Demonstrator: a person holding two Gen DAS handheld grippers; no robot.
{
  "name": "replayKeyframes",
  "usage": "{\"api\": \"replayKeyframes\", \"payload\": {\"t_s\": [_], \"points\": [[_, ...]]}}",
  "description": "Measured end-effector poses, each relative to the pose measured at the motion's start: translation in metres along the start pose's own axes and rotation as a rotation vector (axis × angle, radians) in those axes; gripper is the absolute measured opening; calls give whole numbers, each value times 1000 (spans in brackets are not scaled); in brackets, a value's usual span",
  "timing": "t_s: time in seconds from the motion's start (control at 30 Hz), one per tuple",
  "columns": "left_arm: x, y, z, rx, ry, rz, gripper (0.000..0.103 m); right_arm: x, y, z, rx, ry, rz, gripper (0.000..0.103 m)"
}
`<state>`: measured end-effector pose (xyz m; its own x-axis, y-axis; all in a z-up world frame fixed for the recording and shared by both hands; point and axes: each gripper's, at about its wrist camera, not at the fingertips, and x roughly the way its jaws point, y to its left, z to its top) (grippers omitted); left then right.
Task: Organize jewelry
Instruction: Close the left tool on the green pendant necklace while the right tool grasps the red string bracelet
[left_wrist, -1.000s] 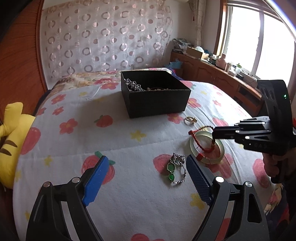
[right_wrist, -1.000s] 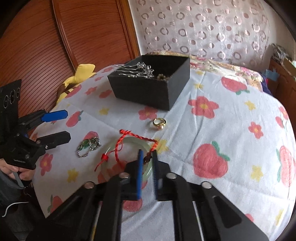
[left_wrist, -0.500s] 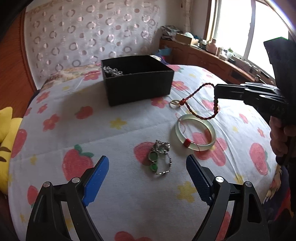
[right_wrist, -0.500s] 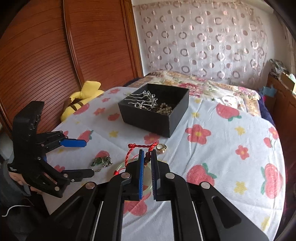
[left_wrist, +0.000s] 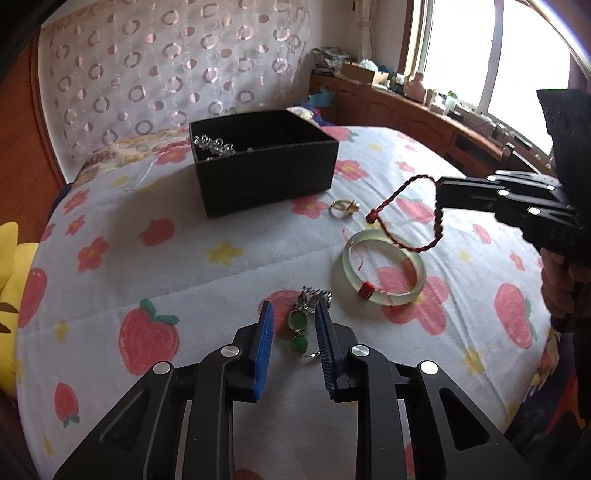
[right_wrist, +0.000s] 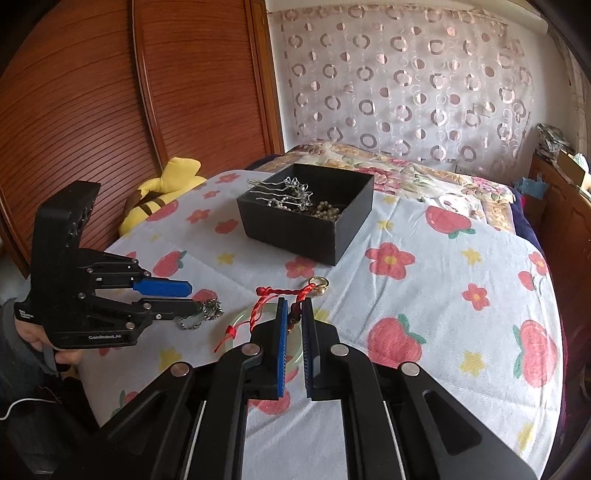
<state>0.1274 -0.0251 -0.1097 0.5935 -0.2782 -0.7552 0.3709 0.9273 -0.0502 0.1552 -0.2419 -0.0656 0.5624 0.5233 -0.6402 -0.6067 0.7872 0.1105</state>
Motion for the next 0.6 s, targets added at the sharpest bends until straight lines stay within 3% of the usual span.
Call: {"api": "replayKeyframes", "payload": {"t_s": [0.17, 0.23, 0.3, 0.6], "points": [[8, -6, 0, 34, 24, 14, 21, 0, 2, 1, -1, -6, 0, 9], [9, -9, -1, 61, 19, 37, 11, -2, 3, 2, -7, -6, -4, 9], [8, -8, -1, 62, 20, 20, 11, -3, 4, 3, -12, -7, -5, 9], [-23, -3, 22, 33, -93, 8, 11, -8, 7, 13, -30, -25, -11, 9]]}}
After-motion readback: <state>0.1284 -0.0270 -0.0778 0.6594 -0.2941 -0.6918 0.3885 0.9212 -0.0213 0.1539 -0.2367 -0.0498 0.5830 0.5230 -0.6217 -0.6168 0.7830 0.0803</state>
